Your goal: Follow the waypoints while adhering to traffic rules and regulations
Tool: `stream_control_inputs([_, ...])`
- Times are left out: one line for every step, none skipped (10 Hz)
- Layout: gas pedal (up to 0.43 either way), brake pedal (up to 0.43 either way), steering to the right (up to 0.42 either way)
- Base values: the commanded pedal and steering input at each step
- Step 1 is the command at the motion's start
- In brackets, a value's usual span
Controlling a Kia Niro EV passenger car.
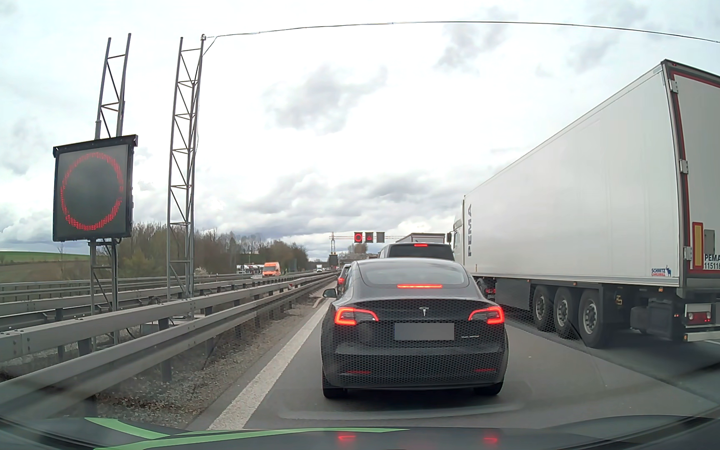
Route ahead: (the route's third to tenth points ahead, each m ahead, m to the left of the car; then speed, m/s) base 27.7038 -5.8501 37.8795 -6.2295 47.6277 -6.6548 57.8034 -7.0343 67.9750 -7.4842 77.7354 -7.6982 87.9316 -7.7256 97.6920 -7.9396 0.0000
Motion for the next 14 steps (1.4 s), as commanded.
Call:
stream_control_inputs([0.0,0.293,-0.003])
stream_control_inputs([0.0,0.293,-0.003])
stream_control_inputs([0.0,0.293,-0.003])
stream_control_inputs([0.0,0.293,-0.003])
stream_control_inputs([0.0,0.299,-0.003])
stream_control_inputs([0.0,0.293,-0.003])
stream_control_inputs([0.0,0.293,-0.003])
stream_control_inputs([0.0,0.299,-0.003])
stream_control_inputs([0.0,0.293,-0.003])
stream_control_inputs([0.0,0.299,-0.003])
stream_control_inputs([0.0,0.293,-0.003])
stream_control_inputs([0.0,0.299,-0.003])
stream_control_inputs([0.0,0.299,-0.003])
stream_control_inputs([0.0,0.293,-0.003])
